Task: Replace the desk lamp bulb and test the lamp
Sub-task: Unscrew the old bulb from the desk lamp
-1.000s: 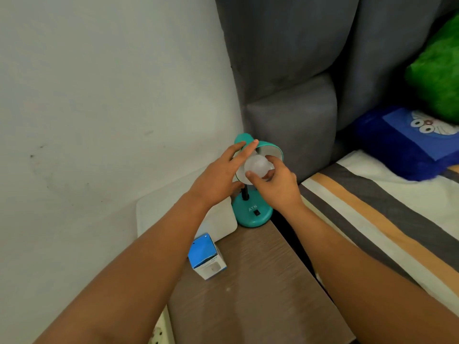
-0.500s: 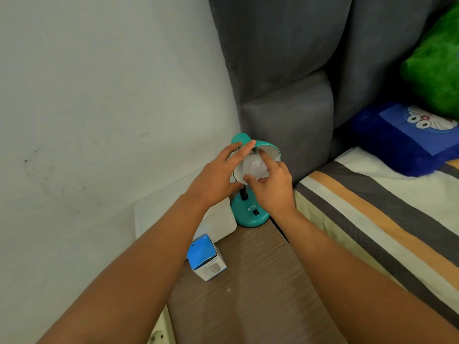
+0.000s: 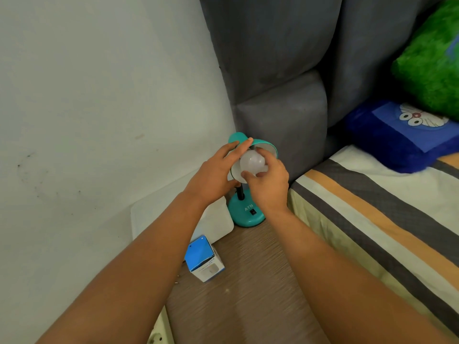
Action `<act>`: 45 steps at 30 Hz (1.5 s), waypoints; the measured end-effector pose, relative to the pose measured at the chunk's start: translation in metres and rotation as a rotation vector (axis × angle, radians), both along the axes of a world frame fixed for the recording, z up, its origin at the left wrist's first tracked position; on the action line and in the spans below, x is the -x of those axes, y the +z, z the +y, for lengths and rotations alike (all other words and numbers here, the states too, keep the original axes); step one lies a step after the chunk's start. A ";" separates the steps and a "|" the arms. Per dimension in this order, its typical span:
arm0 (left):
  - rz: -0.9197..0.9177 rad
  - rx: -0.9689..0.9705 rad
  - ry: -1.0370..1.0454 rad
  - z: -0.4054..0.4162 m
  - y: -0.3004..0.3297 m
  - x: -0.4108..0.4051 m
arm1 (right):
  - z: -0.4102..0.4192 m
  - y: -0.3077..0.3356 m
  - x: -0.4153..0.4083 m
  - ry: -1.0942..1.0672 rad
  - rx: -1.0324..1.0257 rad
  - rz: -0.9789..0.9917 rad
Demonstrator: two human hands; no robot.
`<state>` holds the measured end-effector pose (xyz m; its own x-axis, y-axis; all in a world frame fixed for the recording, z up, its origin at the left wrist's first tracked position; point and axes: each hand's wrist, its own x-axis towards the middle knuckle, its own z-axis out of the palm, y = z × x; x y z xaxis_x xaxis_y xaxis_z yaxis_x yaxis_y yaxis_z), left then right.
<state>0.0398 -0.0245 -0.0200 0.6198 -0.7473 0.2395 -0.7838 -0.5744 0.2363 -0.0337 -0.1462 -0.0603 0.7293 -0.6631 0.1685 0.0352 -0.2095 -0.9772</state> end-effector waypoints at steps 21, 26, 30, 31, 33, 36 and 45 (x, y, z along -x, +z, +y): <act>0.019 0.023 0.015 -0.004 -0.002 0.004 | 0.000 -0.005 -0.005 0.031 -0.228 -0.035; 0.012 0.016 0.014 -0.005 -0.002 0.006 | 0.001 0.003 -0.006 -0.035 -0.761 0.024; 0.010 0.015 0.017 -0.005 -0.002 0.003 | -0.001 0.009 -0.005 0.021 -0.917 0.020; 0.008 0.009 0.021 -0.005 -0.002 0.003 | -0.001 0.008 -0.005 0.031 -0.878 0.004; 0.016 0.005 0.027 -0.005 -0.002 0.003 | -0.001 0.006 -0.003 0.029 -0.667 0.021; 0.027 0.016 0.025 -0.005 -0.004 0.005 | 0.002 0.004 0.002 0.039 -0.473 -0.001; 0.018 0.014 0.022 -0.007 -0.001 0.008 | 0.001 0.017 -0.003 0.034 -1.068 0.066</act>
